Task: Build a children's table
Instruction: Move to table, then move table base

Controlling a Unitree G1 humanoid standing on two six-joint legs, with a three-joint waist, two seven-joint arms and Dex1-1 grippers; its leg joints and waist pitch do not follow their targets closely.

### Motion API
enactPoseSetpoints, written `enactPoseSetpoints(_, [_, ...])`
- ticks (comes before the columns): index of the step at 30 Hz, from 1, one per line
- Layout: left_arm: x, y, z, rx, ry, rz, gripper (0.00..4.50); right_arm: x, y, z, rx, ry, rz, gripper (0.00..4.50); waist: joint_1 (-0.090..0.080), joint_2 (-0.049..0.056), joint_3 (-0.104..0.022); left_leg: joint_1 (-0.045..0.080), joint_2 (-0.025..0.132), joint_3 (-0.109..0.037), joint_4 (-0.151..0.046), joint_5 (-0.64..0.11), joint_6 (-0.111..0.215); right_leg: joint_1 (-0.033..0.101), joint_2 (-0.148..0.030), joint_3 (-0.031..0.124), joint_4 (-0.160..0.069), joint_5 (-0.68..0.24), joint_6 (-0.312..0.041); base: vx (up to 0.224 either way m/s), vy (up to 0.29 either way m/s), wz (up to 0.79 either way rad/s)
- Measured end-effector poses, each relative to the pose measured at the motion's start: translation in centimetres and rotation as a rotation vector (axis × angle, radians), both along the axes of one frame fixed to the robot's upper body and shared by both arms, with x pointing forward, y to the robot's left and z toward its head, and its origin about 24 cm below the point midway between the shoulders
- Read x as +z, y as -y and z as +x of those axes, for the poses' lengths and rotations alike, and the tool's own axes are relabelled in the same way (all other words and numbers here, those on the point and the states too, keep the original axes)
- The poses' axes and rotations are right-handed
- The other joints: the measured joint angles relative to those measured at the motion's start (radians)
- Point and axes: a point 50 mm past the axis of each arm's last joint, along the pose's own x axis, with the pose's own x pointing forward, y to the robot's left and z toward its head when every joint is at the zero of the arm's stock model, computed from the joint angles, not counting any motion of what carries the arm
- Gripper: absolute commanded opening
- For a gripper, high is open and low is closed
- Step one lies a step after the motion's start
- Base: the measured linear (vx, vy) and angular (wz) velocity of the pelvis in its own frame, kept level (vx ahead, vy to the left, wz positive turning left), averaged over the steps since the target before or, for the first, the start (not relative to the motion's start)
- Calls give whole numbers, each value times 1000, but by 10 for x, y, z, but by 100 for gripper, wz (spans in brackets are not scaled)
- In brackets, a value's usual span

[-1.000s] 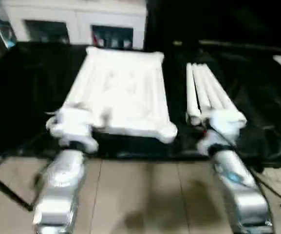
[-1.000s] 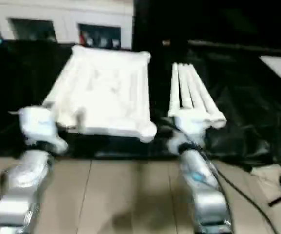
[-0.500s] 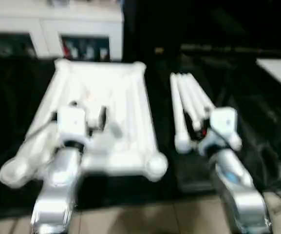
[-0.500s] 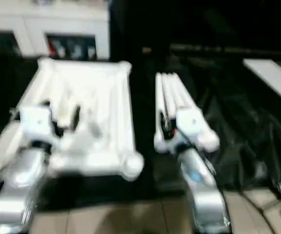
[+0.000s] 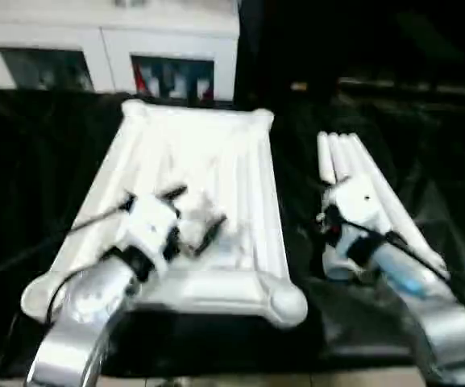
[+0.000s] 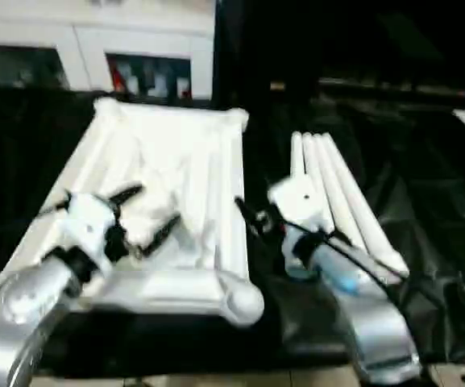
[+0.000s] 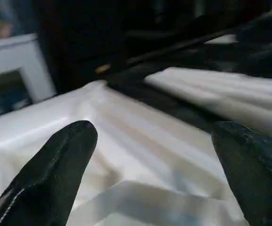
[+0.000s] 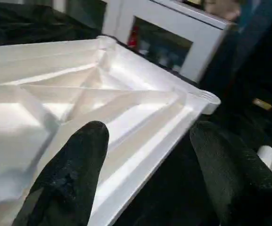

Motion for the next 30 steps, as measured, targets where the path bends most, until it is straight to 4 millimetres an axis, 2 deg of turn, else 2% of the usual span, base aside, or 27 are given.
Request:
enactPoseSetpoints(3, [1, -1, -3, -163, -22, 77, 450, 0, 6, -3, 98, -23, -72, 311, 1, 3, 2, 6, 6, 11, 0, 1, -2, 1, -1, 0, 4, 4, -2, -64, -9, 1])
enactPoseSetpoints(6, [2, 1, -3, -285, -73, 112, 450, 0, 10, -7, 208, -65, -115, 311, 2, 5, 7, 19, 8, 22, -8, 1, -2, 2, -5, 0, 4, 3, 1, -65, -11, -1])
enactPoseSetpoints(11, [1, 15, -5, -560, -162, 215, 450, -5, 20, -15, 406, -179, -250, 311, 4, 16, 9, 16, 8, 26, -9, 7, -1, 2, -8, -1, 4, 14, -5, -11, -1, -1])
enactPoseSetpoints(14, [-6, 18, -10, -663, -227, 274, 415, -6, 29, -17, 450, -228, -295, 311, 0, 21, 9, 15, 9, 28, -11, 12, 0, -2, -9, -1, 4, 14, -5, 0, 0, 0])
enactPoseSetpoints(15, [-9, 18, -11, -676, -248, 283, 412, -5, 31, -18, 458, -236, -305, 311, -2, 22, 9, 15, 9, 28, -11, 12, 0, -2, -9, 0, 3, 14, -5, 0, 0, 0])
enactPoseSetpoints(16, [-11, 18, -11, -690, -264, 303, 388, -5, 32, -18, 468, -245, -316, 311, -2, 23, 9, 14, 10, 28, -11, 12, 0, -2, -9, -1, 3, 13, -5, 0, 0, 0])
enactPoseSetpoints(21, [-25, 11, -12, -695, -375, 465, 367, -9, 36, -22, 488, -281, -358, 311, -1, 27, 10, 14, 11, 30, -11, 12, 0, -3, -9, -1, 3, 12, -6, 0, 0, 0])
enactPoseSetpoints(22, [-27, 10, -12, -688, -386, 476, 367, -10, 36, -23, 491, -286, -359, 311, -1, 27, 10, 14, 11, 30, -11, 12, 0, -3, -9, -1, 3, 12, -6, 0, 0, 0])
enactPoseSetpoints(23, [-28, 9, -11, -679, -398, 485, 344, -11, 36, -23, 493, -290, -359, 311, 0, 27, 10, 14, 11, 30, -11, 12, 0, -3, -9, -1, 3, 12, -6, 0, 0, 0])
enactPoseSetpoints(28, [-27, 5, -7, -653, -411, 531, 322, -12, 35, -24, 505, -299, -370, 311, 1, 27, 10, 15, 11, 31, -11, 12, 0, -2, -9, -1, 3, 12, -6, 0, 0, 0])
enactPoseSetpoints(29, [-28, 4, -6, -641, -418, 541, 295, -13, 35, -25, 510, -304, -375, 311, 1, 27, 10, 15, 11, 32, -11, 12, 0, -2, -9, -1, 3, 12, -6, 0, 0, 0])
enactPoseSetpoints(30, [-28, 4, -6, -630, -421, 547, 290, -13, 36, -25, 512, -307, -379, 311, 2, 27, 10, 15, 12, 32, -11, 12, 0, -2, -9, -1, 3, 12, -6, 0, 0, 0])
